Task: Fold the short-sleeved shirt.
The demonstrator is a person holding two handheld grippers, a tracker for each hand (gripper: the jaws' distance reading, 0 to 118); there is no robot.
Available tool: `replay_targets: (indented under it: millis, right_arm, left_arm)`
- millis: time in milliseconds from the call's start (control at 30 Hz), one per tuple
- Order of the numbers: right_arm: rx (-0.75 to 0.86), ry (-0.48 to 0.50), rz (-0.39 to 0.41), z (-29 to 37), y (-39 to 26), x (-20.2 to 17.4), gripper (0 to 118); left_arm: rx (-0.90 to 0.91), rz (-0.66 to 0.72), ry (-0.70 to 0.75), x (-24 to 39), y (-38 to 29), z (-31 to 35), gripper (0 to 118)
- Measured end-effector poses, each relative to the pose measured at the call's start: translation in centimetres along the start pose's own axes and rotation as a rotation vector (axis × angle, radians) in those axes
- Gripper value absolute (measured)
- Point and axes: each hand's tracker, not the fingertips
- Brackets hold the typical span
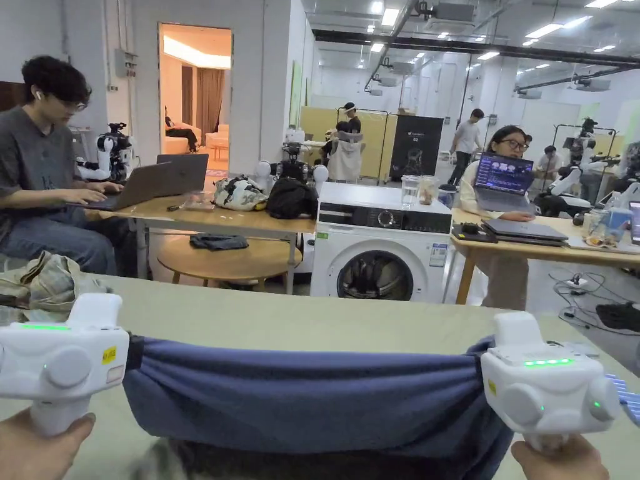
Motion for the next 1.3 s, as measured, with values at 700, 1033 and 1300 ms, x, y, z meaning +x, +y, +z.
replay_targets:
  millis: [700,1033,1300]
  right_arm:
    - [-0.226,0.072,-0.038,3.0,-14.7,-4.4,55]
    - [-0.033,0.094,-0.161,4.1,-10.8,-4.2,56]
    - [0.038,0.093,-0.155,2.2,-9.5,-6.7,0]
  left_arm:
    - [-0.331,0.102,0.011,-1.9,-15.6,-1.6,39]
    - [-0.088,0.072,-0.061,1.5,-12.1,0.5,46]
    - [-0.02,0.004,-0.014,4.4,-10.4,-1.1,0]
